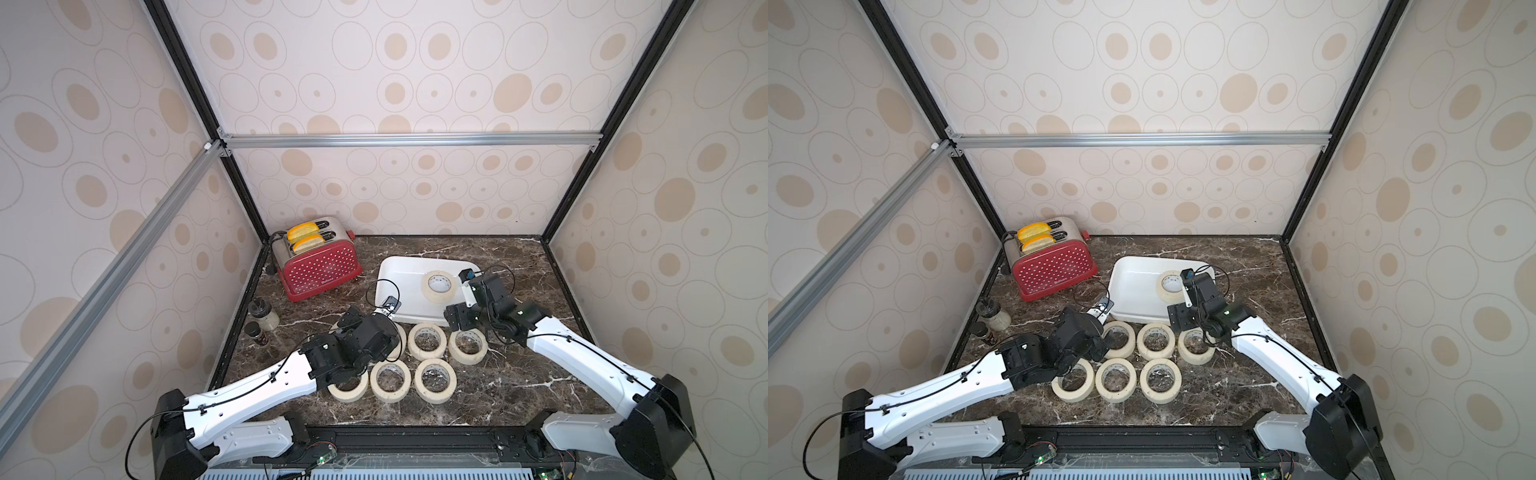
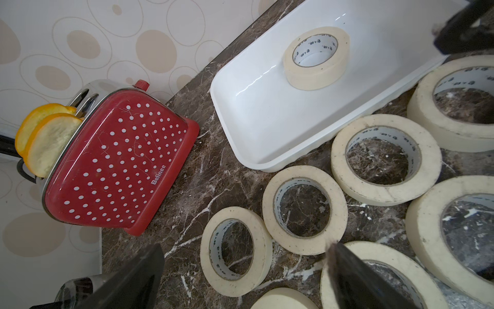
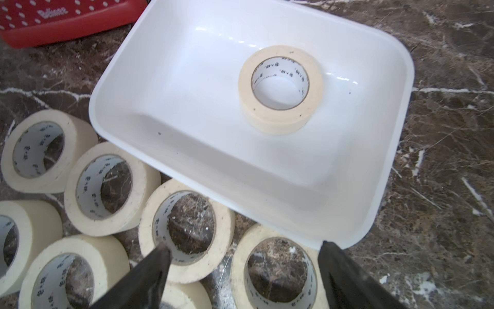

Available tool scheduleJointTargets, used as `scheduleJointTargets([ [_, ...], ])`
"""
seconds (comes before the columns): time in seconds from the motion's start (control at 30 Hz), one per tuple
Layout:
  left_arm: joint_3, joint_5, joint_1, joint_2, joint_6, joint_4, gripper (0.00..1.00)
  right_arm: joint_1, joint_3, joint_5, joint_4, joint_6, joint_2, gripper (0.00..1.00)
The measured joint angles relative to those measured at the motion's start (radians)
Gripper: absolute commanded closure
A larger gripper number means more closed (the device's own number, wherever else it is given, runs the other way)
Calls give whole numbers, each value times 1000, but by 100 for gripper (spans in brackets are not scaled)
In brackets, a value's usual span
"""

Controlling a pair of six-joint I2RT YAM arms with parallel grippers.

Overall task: Take out the art tape in the storage box
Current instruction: Place the art tape at the center of the board, then pick up the art tape from the storage box.

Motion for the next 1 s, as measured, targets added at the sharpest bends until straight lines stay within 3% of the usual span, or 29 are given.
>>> scheduleJointTargets([
  [0.43, -11, 8, 0, -27, 0, 6, 1, -227, 178, -99, 64, -19, 353, 11],
  [0.8, -27, 8, 0, -43, -1, 7, 1, -259, 352, -150, 64, 0, 577, 15],
  [1.0, -32, 8, 0, -47, -1, 7, 1, -273, 470, -153, 46, -3, 682, 28],
])
